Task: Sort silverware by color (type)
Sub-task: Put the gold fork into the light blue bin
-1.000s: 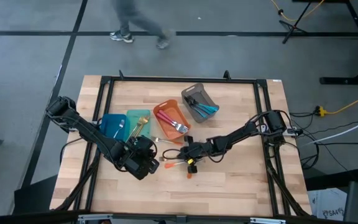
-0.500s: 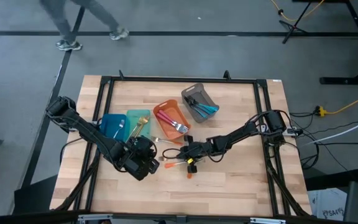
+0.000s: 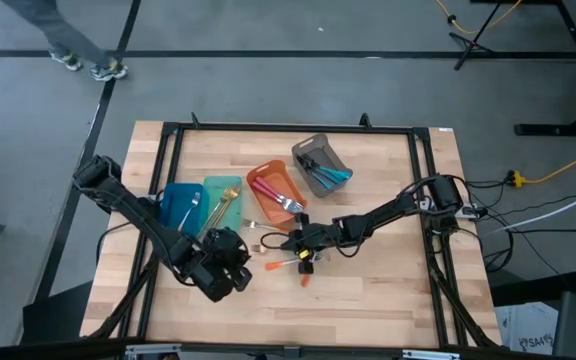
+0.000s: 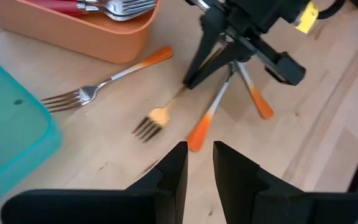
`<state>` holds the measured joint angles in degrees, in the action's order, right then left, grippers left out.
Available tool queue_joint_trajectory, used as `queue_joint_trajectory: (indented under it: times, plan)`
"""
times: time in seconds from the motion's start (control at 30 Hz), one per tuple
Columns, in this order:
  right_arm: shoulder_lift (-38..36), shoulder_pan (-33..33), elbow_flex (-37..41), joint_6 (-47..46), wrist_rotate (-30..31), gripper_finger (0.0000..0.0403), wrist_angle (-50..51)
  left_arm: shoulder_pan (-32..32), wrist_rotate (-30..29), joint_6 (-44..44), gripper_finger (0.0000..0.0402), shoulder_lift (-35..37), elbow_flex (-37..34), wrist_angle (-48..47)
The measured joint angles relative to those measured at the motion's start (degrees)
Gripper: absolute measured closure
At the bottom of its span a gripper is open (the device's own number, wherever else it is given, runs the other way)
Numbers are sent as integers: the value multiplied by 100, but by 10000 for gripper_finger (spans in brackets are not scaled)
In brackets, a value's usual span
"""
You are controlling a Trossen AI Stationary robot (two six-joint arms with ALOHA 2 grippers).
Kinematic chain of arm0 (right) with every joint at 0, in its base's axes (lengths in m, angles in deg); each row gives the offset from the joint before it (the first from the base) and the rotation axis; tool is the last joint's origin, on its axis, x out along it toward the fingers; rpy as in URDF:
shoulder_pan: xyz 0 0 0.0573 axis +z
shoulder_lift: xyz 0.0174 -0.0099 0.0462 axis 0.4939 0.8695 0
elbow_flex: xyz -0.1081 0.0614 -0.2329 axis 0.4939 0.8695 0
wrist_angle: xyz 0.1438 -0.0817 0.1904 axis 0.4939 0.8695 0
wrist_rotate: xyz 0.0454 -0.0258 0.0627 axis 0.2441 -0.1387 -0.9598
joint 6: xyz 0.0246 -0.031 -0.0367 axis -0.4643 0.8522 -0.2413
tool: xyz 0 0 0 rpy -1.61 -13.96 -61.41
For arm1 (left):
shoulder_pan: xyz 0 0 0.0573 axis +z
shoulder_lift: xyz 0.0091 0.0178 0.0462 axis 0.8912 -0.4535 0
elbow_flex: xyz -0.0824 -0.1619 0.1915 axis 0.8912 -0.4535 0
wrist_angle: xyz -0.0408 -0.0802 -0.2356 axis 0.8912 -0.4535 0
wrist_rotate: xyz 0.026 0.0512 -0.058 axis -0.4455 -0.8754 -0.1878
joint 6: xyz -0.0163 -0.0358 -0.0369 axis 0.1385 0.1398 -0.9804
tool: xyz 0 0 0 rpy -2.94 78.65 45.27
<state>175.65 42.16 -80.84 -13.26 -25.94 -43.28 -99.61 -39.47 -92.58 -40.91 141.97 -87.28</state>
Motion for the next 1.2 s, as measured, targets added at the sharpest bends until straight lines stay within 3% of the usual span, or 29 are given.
queue_joint_trajectory:
  times: [0.13,0.43,0.77,1.2]
  plan:
    - [-25,10,-163,4,-30,402,34,-95,-299,15,331,0,0,230]
    - [-31,13,-906,4,-7,402,52,-520,-1854,20,331,47,1,739]
    - [-36,-96,-1791,57,665,402,54,-1197,-3543,33,331,502,2,923]
    - [-42,-612,-2425,-102,821,402,45,-1635,-4202,205,331,702,2,931]
